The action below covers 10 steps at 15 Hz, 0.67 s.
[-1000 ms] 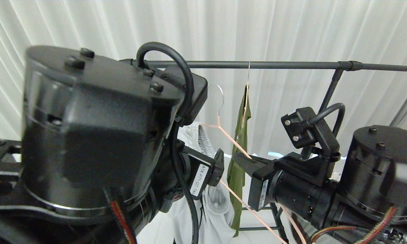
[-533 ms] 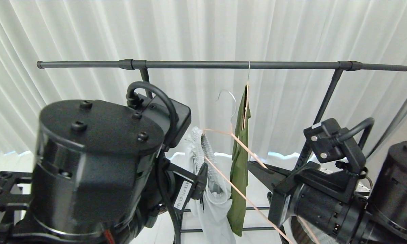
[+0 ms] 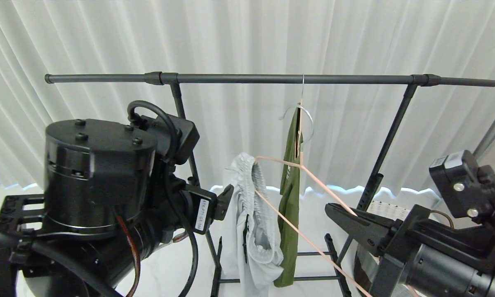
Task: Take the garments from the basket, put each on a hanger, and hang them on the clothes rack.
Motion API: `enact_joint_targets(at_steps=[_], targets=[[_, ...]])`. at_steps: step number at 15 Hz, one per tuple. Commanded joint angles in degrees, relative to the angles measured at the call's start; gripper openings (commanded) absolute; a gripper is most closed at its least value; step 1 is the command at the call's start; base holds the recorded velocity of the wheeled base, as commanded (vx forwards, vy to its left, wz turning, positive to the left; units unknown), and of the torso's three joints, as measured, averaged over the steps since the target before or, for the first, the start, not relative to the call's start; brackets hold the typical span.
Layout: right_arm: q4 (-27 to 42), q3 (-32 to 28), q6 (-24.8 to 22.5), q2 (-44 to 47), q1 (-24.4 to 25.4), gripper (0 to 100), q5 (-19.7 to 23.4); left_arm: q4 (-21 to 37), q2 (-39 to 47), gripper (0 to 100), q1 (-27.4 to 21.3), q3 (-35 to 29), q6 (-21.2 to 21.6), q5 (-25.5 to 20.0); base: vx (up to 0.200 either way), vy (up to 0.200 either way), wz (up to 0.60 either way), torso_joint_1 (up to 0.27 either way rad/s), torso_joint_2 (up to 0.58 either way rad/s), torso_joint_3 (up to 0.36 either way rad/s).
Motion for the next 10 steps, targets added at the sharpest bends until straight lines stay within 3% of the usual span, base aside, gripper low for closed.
enact_joint_targets(at_steps=[1, 2, 4, 10], targets=[[-1.34, -0.83, -0.75, 0.58, 0.72, 0, 0.03, -0.98, 2.90, 100, 0.41, 0.37, -0.25, -0.12, 0.000, 0.000, 0.00, 0.000, 0.00, 0.000], [-1.86, -1.09, -0.93, 0.76, 0.89, 0, 0.03, -2.13, 3.43, 100, 0.76, 0.28, -0.33, -0.12, 0.000, 0.000, 0.00, 0.000, 0.00, 0.000], [-2.48, -2.15, -1.72, 1.46, 1.24, 0, 0.03, -11.53, 7.65, 100, 1.38, 0.37, -0.33, -0.21, 0.000, 0.000, 0.00, 0.000, 0.00, 0.000], [-2.57, -2.85, -1.98, 1.55, 3.00, 0, 0.03, -21.20, 12.39, 100, 6.56, 0.37, 0.02, -0.21, 0.000, 0.000, 0.00, 0.000, 0.00, 0.000]])
